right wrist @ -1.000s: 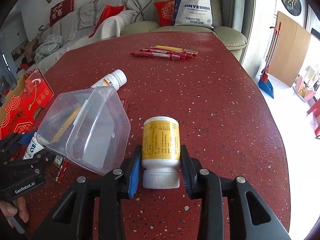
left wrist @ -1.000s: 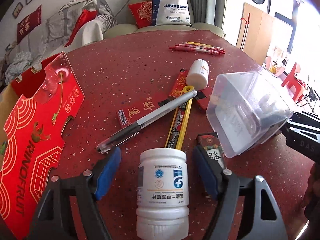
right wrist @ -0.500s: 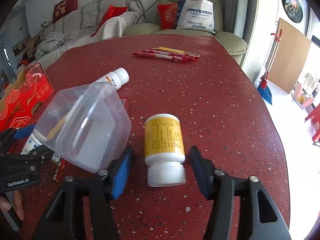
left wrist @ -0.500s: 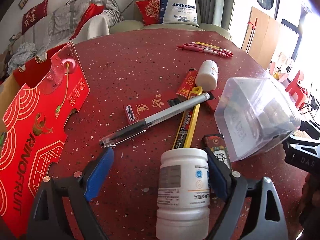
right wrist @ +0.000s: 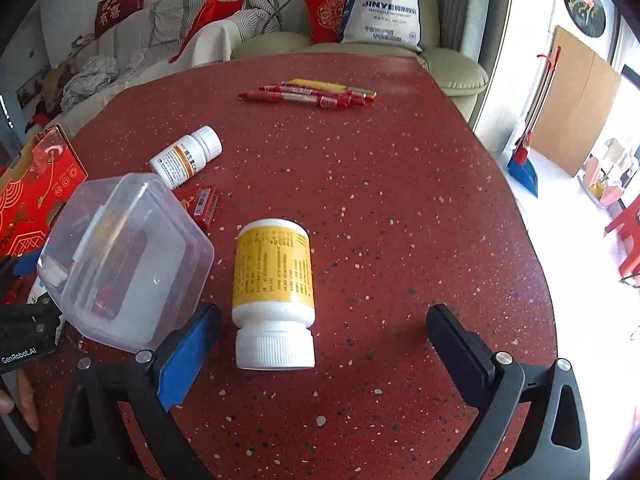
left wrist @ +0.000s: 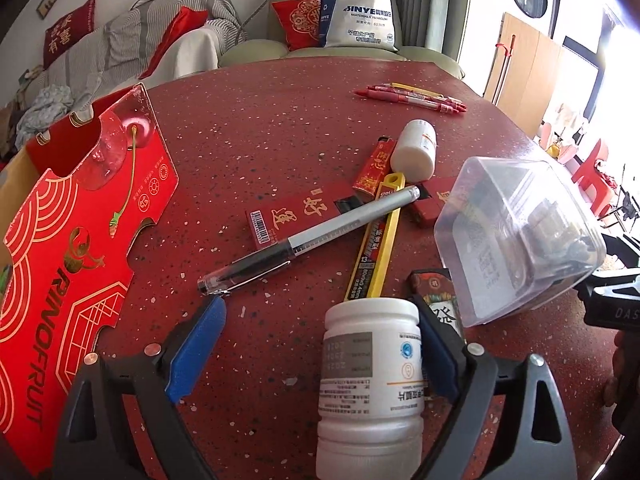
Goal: Organize rigid objects
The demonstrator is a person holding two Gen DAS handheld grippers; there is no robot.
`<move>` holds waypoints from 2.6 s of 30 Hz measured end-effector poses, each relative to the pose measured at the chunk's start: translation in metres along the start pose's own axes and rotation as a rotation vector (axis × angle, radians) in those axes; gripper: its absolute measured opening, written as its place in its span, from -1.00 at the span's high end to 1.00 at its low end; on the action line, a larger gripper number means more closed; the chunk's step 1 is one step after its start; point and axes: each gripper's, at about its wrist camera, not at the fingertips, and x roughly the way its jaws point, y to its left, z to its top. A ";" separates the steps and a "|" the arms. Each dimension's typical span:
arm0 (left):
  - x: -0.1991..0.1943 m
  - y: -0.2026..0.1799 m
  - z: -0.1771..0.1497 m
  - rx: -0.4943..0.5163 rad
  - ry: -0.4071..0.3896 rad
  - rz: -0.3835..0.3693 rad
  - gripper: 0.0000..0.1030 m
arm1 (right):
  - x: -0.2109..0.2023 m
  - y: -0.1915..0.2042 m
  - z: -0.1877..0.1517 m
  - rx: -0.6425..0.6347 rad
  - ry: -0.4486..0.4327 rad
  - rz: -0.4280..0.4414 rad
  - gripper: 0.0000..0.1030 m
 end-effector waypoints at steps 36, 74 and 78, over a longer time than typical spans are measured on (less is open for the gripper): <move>-0.025 -0.011 -0.023 -0.019 -0.031 0.029 0.17 | -0.022 0.051 -0.024 -0.082 -0.060 0.023 0.28; -0.063 -0.022 -0.069 0.012 -0.036 0.004 0.18 | -0.054 0.118 -0.084 -0.149 -0.091 0.167 0.28; -0.062 -0.024 -0.067 0.010 -0.037 0.003 0.18 | -0.053 0.120 -0.085 -0.153 -0.097 0.159 0.28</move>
